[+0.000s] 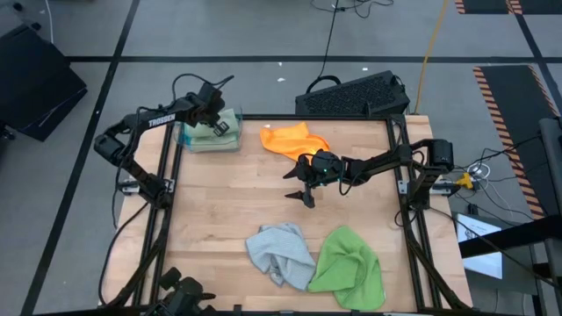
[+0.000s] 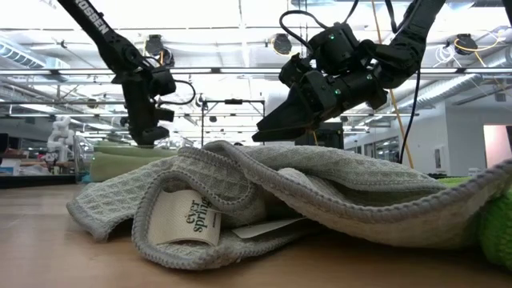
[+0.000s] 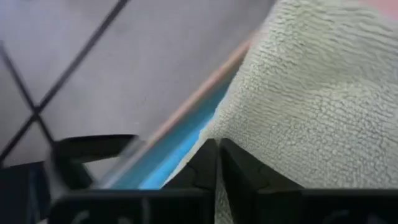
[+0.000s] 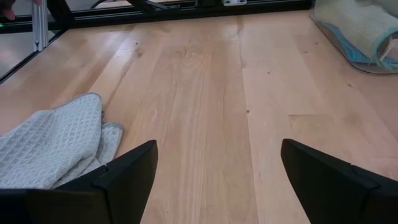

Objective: Fold microfiber towels
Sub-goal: Stack the light green microfiber cloth on top of the light green microfiber cloth

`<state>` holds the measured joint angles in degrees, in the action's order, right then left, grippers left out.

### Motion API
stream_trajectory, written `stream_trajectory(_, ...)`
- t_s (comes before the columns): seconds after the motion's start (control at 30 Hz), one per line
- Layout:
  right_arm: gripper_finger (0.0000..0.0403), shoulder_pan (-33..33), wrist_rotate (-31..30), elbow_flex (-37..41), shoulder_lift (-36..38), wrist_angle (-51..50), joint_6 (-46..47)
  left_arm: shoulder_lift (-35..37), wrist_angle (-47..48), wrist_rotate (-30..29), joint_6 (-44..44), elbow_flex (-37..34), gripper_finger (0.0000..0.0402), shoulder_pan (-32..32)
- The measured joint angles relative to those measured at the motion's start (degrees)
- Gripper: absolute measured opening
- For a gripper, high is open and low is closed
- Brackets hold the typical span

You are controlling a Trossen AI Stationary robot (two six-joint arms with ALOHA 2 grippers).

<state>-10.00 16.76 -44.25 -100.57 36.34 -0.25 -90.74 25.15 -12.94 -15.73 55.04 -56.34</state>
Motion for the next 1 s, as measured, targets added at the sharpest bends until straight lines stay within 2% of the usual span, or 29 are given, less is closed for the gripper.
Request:
stream_trajectory(0.13, 0.0334, 0.0, 0.0, 0.0, 0.0, 0.0, 0.0, 0.0, -0.5, 1.8, 2.1, -1.4, 0.0006, 0.2)
stream_trajectory(0.23, 0.0334, 0.0, 0.0, 0.0, 0.0, 0.0, 0.0, 0.0, -0.1, 0.4, 2.8, -1.8, 0.0008, 0.2)
stream_trajectory(0.57, 0.0334, 0.3, -0.1, 0.0, 0.0, -1.5, 1.1, 9.4, 2.0, 0.0, 3.6, -1.0, 0.0105, 3.6)
stream_trajectory(0.67, 0.0334, 0.2, -0.1, 0.0, 0.0, -1.5, 1.5, 12.2, 2.0, 4.0, 3.3, -1.0, 0.0119, 4.6)
stream_trajectory(0.8, 0.0334, 0.2, -0.1, 0.0, 0.0, -1.1, 2.2, 12.1, 1.6, 5.7, 6.1, -1.1, 0.0108, 5.0)
stream_trajectory(1.0, 0.0334, 0.7, -0.4, 0.0, 0.0, -0.6, 3.0, 9.1, -6.0, 9.1, 9.1, -4.6, 0.0051, 5.2)
